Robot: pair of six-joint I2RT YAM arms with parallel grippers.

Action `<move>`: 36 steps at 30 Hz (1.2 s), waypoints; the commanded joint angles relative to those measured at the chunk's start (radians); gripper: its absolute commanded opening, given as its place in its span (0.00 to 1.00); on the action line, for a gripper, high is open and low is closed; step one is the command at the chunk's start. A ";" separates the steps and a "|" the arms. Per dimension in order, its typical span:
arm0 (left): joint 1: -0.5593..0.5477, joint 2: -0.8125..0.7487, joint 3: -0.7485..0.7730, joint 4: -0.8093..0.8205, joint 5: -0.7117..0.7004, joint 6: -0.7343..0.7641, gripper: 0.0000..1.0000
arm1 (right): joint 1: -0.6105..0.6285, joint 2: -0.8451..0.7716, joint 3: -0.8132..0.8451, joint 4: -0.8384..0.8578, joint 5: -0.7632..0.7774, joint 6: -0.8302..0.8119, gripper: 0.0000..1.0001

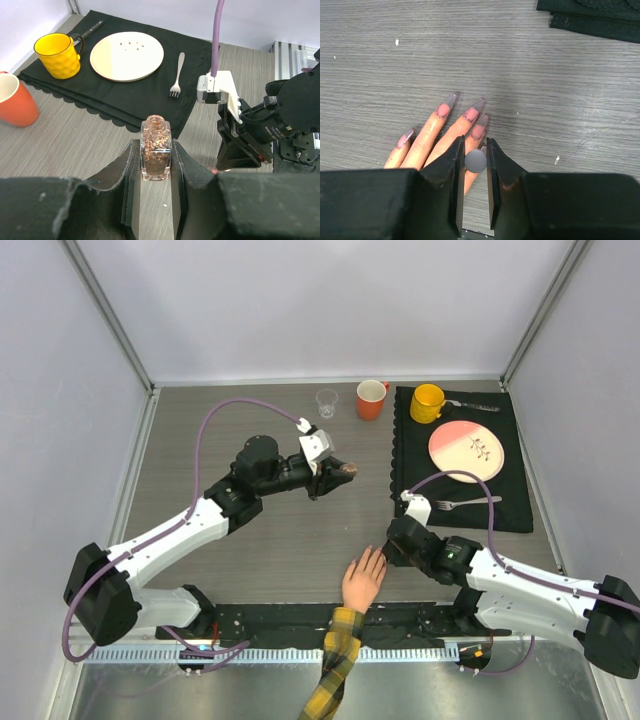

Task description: Paint the nails

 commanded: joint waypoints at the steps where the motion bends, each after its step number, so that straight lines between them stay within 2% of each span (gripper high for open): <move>1: -0.002 -0.035 0.030 0.043 0.009 0.007 0.00 | -0.006 -0.016 -0.003 0.007 -0.015 -0.005 0.01; 13: -0.004 -0.036 0.028 0.043 0.012 0.004 0.00 | -0.006 -0.015 0.006 -0.053 0.015 0.024 0.01; 36: -0.002 -0.041 0.027 0.040 0.007 0.012 0.00 | -0.007 0.031 0.040 0.030 0.046 -0.008 0.01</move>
